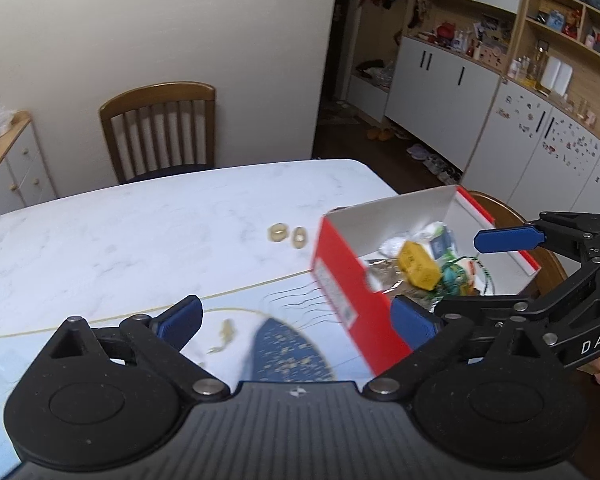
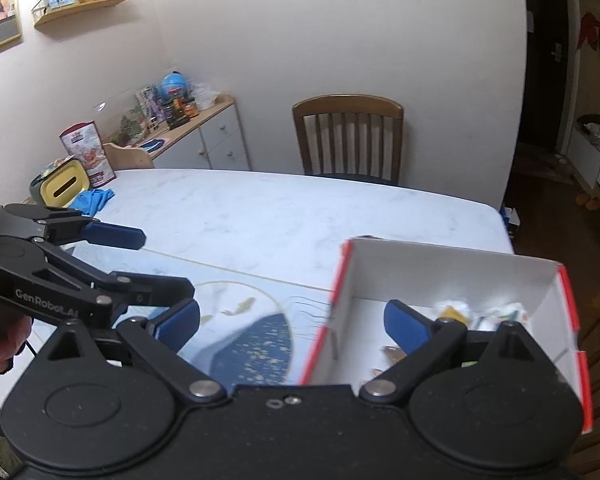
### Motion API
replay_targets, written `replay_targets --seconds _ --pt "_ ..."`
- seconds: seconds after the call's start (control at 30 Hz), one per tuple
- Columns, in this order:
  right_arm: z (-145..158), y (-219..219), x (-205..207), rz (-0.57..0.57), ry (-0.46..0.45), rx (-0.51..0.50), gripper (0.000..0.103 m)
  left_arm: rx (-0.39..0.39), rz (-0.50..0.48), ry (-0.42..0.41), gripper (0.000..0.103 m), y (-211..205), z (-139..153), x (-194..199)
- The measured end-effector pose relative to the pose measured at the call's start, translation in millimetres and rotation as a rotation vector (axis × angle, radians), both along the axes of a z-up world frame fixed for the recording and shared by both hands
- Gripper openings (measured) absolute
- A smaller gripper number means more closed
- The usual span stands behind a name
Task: Organize objects
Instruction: 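Move both tools back over the placemat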
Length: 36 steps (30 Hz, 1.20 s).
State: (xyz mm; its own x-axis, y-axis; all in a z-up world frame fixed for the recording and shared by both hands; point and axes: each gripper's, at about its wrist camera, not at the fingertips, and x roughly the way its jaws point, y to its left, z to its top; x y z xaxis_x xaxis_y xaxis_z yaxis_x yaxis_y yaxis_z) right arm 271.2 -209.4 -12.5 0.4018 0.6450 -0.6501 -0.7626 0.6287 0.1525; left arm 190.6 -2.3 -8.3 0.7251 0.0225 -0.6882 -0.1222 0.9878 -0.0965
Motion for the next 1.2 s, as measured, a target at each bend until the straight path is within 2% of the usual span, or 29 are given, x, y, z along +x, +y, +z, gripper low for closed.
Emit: replay_targets --seconds 0.4,0.67,0.93,1.2 --pt "-9.7 82.1 -35.5 0.067 0.016 -0.042 0.098 -0.015 0.075 0.013 0.101 81.7 -17.3 -46.9" --pt "-23.2 127.3 -44.2 0.077 0.024 -0.076 0.096 -0.018 0.105 0.036 0.102 134.2 -47.9 -66.8" --pt "-45.7 161.8 -42.0 0.075 0.057 -0.116 0.095 0.062 0.081 0.07 0.102 155.2 -91.4 -81.1" --pt "-78.5 190.9 -34.0 0.05 0.11 -0.179 0.092 0.044 0.038 0.097 0.102 159.0 -133.4 -82.8"
